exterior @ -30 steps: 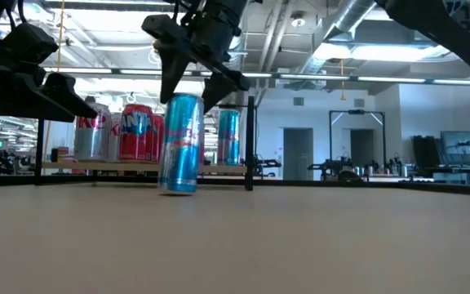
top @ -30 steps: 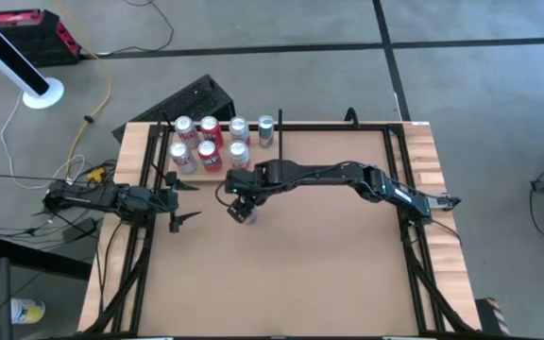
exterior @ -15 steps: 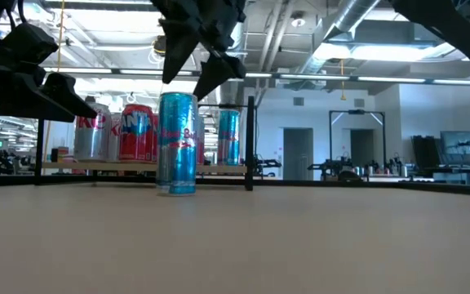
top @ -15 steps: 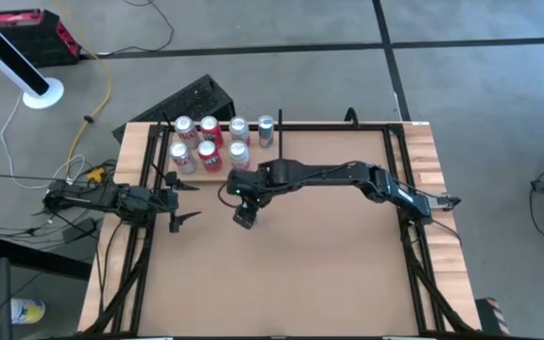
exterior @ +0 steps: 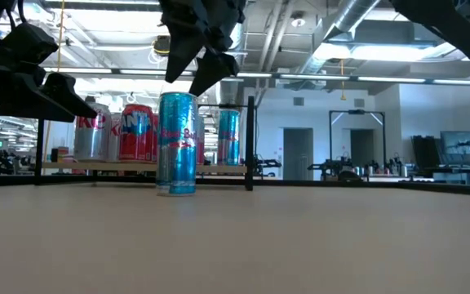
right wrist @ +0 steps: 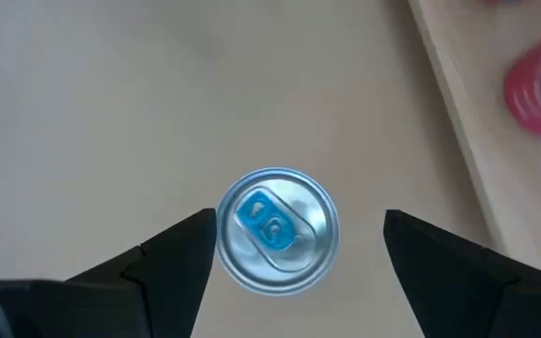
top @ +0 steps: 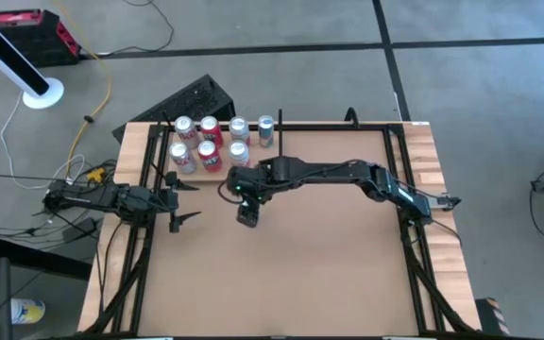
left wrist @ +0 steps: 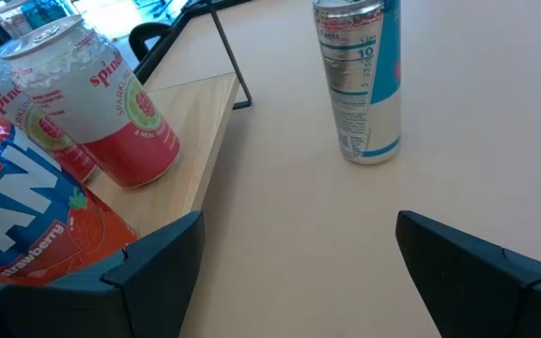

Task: Place canned beverage on shelf
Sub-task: Put the blue soda can on the shelf aligned with the other blue soda can

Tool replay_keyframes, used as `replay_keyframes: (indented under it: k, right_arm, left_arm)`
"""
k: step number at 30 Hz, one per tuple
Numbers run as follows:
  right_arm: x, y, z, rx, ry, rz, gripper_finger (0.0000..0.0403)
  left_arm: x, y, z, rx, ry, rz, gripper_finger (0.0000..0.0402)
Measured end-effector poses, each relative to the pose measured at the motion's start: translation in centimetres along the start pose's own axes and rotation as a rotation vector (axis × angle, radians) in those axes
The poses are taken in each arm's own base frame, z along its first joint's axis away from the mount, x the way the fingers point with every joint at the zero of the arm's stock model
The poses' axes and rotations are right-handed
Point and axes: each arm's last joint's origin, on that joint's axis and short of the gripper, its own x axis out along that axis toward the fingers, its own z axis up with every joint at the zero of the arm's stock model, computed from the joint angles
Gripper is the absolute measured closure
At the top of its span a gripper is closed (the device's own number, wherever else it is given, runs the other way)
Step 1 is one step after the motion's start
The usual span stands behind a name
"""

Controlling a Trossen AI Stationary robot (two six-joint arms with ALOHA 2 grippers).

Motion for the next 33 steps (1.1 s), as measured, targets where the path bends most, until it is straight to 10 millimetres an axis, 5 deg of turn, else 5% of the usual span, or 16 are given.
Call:
replay_keyframes:
  k: [15, 33]
  right_arm:
    - [0.0, 0.8, 0.2, -0.325, -0.047, 0.01, 0.007]
    - [0.4, 2.1, -0.5, -0.332, -0.036, -0.076, 0.007]
  left_arm:
    - [0.0, 0.0, 0.0, 0.0, 0.0, 0.0, 0.0065]
    - [0.0, 0.0, 0.0, 0.0, 0.0, 0.0, 0.0065]
